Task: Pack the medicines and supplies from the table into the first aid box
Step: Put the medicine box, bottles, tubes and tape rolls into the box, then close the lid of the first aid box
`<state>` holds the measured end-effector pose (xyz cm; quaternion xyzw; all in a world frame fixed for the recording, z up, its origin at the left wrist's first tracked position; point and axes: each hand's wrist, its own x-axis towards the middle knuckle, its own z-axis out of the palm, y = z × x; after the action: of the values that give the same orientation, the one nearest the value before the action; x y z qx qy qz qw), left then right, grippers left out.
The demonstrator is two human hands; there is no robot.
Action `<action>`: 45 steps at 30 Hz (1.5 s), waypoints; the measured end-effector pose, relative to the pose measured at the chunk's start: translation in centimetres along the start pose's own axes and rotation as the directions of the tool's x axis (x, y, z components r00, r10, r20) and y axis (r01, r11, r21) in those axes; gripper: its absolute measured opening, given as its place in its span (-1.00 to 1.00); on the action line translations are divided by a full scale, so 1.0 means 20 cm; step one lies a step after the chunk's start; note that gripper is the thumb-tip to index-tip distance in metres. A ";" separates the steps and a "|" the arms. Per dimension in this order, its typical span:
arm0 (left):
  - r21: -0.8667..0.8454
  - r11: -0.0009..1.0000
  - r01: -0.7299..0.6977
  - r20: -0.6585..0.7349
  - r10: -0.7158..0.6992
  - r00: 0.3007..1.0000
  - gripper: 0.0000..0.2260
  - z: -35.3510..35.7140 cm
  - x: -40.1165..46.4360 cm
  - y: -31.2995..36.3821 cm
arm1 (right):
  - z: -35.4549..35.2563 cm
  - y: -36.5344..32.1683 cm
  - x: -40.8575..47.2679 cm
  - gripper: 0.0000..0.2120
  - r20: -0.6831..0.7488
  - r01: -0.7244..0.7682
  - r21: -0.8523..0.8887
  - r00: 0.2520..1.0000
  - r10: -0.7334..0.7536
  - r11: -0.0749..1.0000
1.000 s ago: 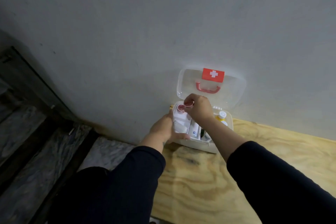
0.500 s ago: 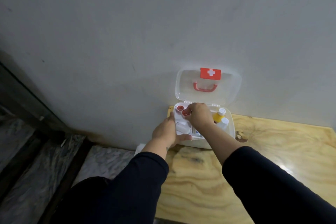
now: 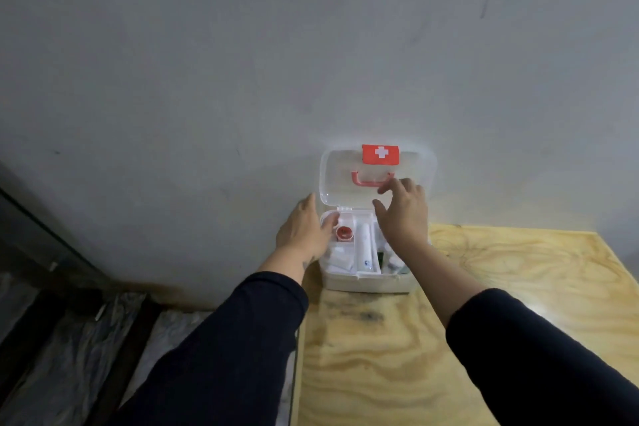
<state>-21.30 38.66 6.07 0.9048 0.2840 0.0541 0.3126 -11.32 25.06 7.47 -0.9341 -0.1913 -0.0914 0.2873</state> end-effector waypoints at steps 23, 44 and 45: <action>0.044 0.981 -0.191 -0.123 0.195 0.973 -0.45 -0.07 -0.15 0.10 | -0.19 0.10 -0.17 -0.48 0.001 -0.089 0.044 0.996 0.089 0.995; 0.380 0.872 -0.310 0.082 0.302 0.950 -0.34 0.26 -0.33 -0.03 | -0.03 0.39 -0.43 -0.27 0.358 0.268 -0.223 0.917 -0.177 0.937; 0.431 0.840 -0.331 0.098 0.321 0.942 -0.33 0.28 -0.31 -0.03 | -0.02 0.40 -0.42 -0.28 0.379 0.293 -0.247 0.907 -0.186 0.924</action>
<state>-25.26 32.57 1.77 0.9874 0.1275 0.0309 0.0886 -15.71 16.21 1.35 -0.9368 -0.3375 0.0126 0.0909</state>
